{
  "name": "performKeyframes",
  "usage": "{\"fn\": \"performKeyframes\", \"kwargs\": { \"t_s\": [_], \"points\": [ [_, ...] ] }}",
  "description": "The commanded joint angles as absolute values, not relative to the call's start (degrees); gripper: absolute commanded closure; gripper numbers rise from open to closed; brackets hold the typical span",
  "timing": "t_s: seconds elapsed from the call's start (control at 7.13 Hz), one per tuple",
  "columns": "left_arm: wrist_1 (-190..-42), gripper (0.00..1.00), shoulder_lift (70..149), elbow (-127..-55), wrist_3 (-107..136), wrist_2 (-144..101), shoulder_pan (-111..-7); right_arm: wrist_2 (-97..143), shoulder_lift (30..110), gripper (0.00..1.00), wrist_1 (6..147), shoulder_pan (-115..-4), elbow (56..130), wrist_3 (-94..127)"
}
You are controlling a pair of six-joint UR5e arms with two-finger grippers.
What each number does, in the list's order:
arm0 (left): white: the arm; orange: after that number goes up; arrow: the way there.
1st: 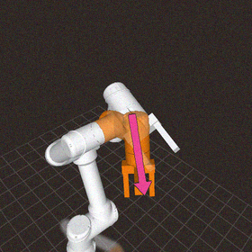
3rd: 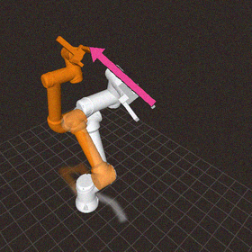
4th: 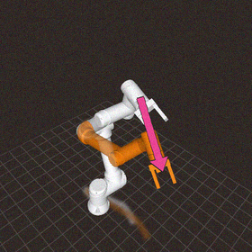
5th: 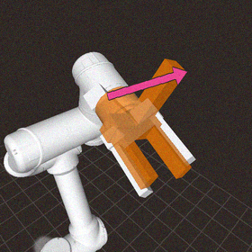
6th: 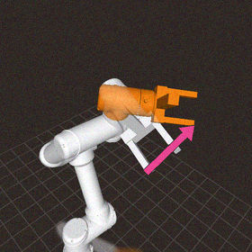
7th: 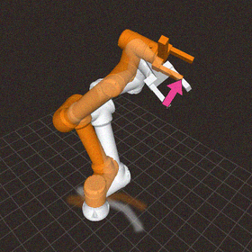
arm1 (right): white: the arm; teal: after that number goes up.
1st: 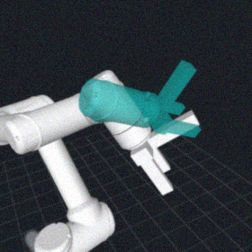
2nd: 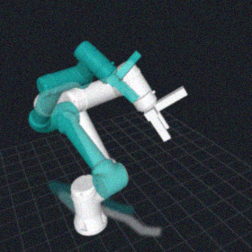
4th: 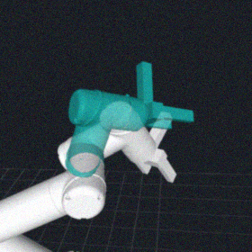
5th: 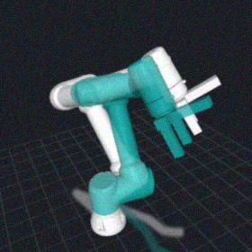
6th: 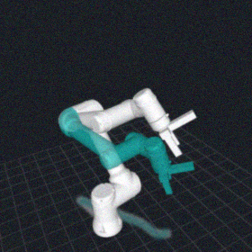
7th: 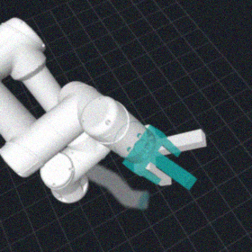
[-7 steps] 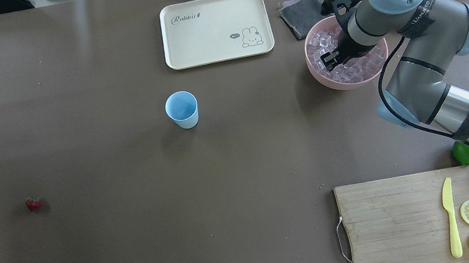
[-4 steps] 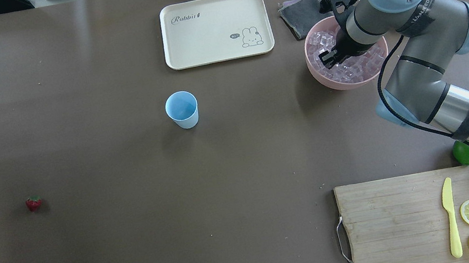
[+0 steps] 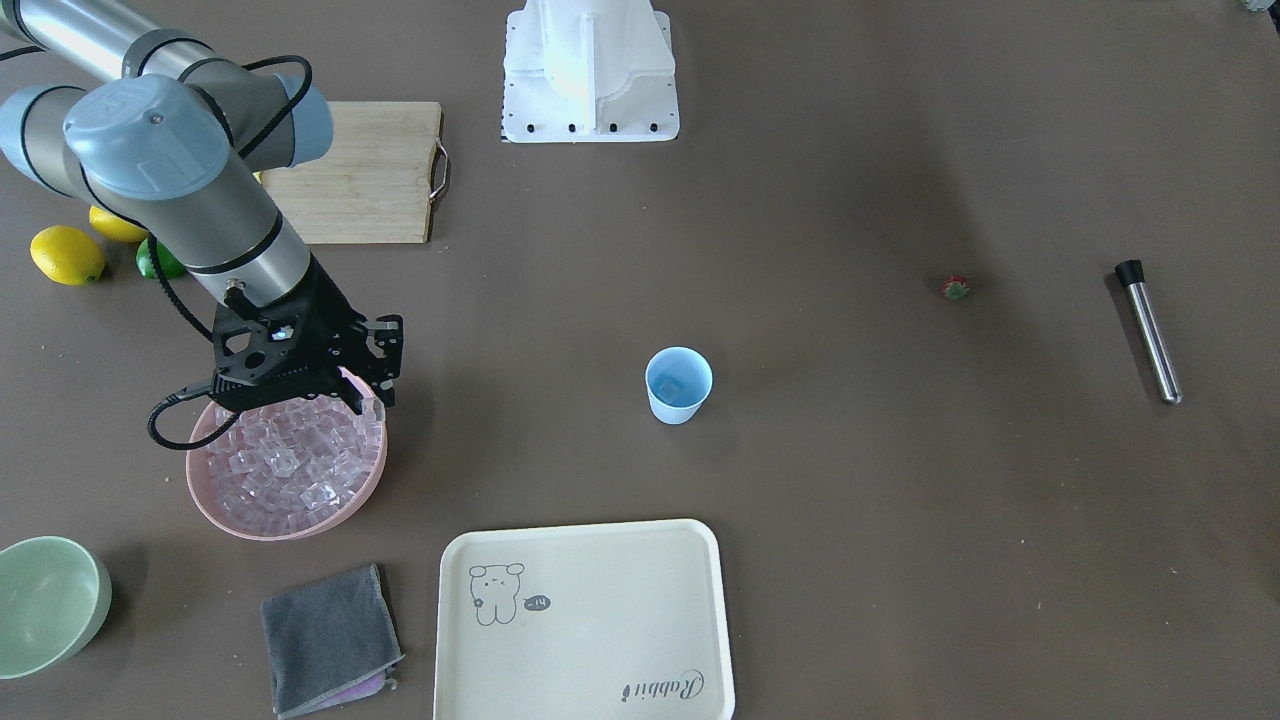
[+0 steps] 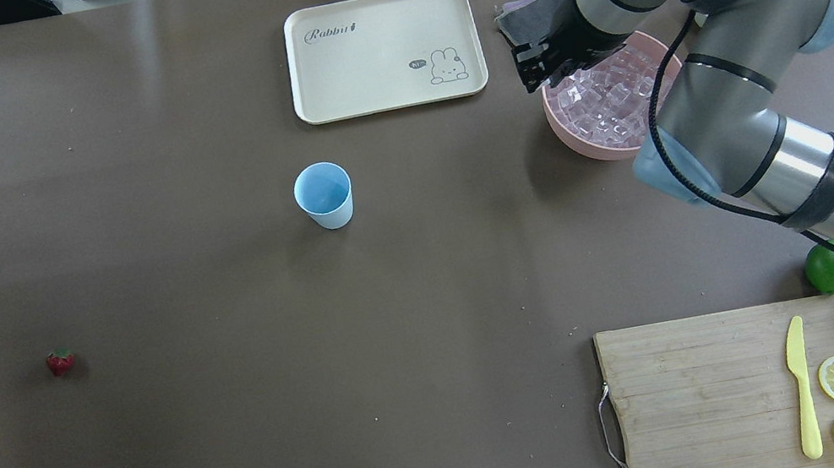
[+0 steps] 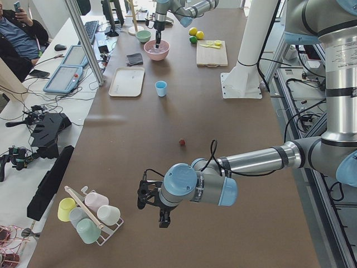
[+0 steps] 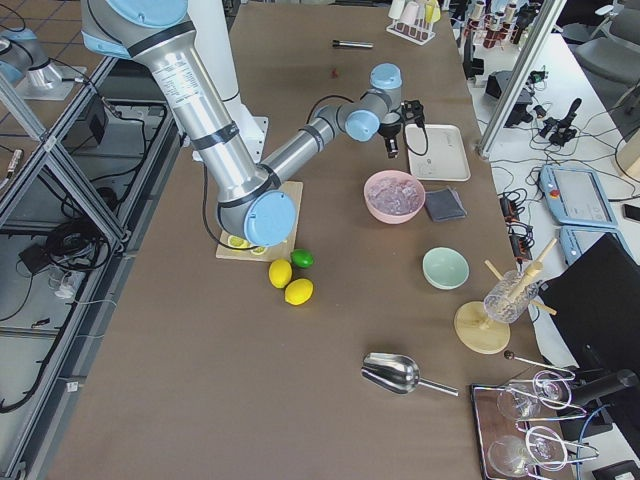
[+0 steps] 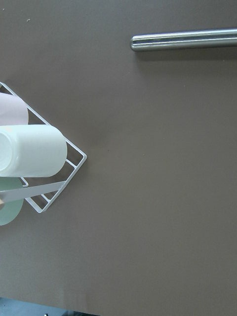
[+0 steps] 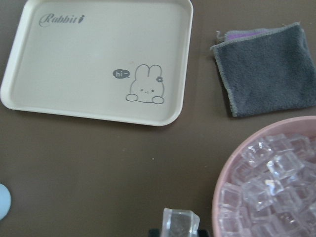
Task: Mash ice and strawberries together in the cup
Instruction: 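Carry the ice cube with the right gripper over the light-blue cup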
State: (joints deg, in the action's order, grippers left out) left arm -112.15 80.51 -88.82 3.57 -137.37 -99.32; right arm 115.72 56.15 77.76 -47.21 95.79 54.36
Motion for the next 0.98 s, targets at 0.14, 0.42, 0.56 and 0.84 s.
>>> {"fn": "performKeyframes", "kwargs": {
  "t_s": [0.14,0.42,0.56,0.84],
  "points": [
    [-112.1,0.02,80.5,-89.0,3.6,-137.4,-99.3,103.6,43.1,0.79,79.8,-34.7,90.6,72.3],
    [-112.1,0.02,80.5,-89.3,3.7,-137.5,-99.3,94.6,36.0,0.79,78.9,-28.5,84.0,76.5],
    [-112.1,0.02,80.5,-89.0,3.9,-137.4,-99.3,92.8,32.2,0.79,78.6,-27.6,79.7,76.9],
    [-112.1,0.02,80.5,-89.2,3.6,-137.5,-99.4,92.3,32.4,0.70,75.5,-27.3,78.5,76.8]
  ]
}}
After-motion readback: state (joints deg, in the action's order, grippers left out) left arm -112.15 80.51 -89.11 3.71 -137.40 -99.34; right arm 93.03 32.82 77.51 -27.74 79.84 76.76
